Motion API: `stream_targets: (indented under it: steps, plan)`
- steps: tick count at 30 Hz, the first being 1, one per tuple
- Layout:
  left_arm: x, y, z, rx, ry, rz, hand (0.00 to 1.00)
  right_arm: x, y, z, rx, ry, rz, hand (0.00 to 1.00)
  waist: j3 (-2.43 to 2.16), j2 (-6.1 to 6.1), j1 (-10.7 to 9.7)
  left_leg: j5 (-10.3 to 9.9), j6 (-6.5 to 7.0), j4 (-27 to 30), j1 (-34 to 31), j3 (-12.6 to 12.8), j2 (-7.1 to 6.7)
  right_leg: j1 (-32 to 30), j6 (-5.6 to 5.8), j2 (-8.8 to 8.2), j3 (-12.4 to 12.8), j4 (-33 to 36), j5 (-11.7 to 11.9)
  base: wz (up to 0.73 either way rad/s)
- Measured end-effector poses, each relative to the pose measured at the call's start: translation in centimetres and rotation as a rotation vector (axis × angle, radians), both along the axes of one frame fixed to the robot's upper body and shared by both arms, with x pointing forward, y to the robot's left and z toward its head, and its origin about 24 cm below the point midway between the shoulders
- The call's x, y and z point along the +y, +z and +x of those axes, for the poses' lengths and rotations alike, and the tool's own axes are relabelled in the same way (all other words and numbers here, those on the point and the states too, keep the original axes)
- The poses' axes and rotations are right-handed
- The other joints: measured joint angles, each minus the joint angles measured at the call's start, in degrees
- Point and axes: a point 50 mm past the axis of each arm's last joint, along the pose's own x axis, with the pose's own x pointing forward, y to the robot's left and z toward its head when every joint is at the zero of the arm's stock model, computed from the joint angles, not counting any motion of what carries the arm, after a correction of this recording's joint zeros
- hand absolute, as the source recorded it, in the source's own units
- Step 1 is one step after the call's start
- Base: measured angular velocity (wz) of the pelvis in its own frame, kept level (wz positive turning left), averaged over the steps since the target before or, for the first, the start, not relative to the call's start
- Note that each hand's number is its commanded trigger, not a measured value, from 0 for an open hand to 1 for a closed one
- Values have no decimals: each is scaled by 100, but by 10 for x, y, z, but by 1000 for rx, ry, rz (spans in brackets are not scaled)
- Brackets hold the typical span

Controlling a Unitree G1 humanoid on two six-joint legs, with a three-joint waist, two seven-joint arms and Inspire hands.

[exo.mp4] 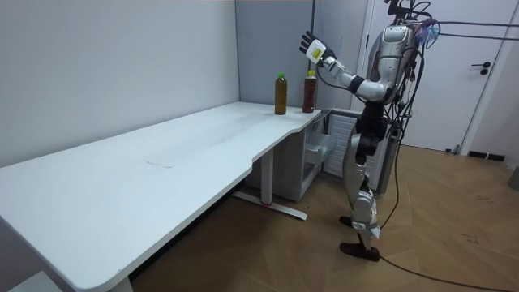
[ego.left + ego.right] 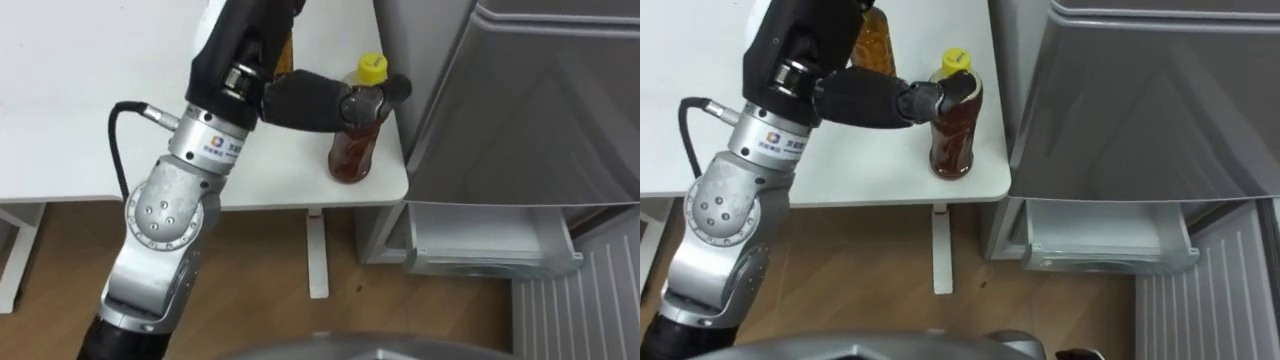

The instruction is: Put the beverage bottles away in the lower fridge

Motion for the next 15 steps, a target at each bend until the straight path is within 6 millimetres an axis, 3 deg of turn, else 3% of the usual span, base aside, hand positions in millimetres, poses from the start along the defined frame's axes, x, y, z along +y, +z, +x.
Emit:
stream_targets:
  steps: [15]
  plan:
    - [-4,-5,0,35,-50,47,0,0,0,-2,14,0,9,0,16,59,29,-1,-1,-58,-1,119,7,-77,0,9,92,13,0,-3]
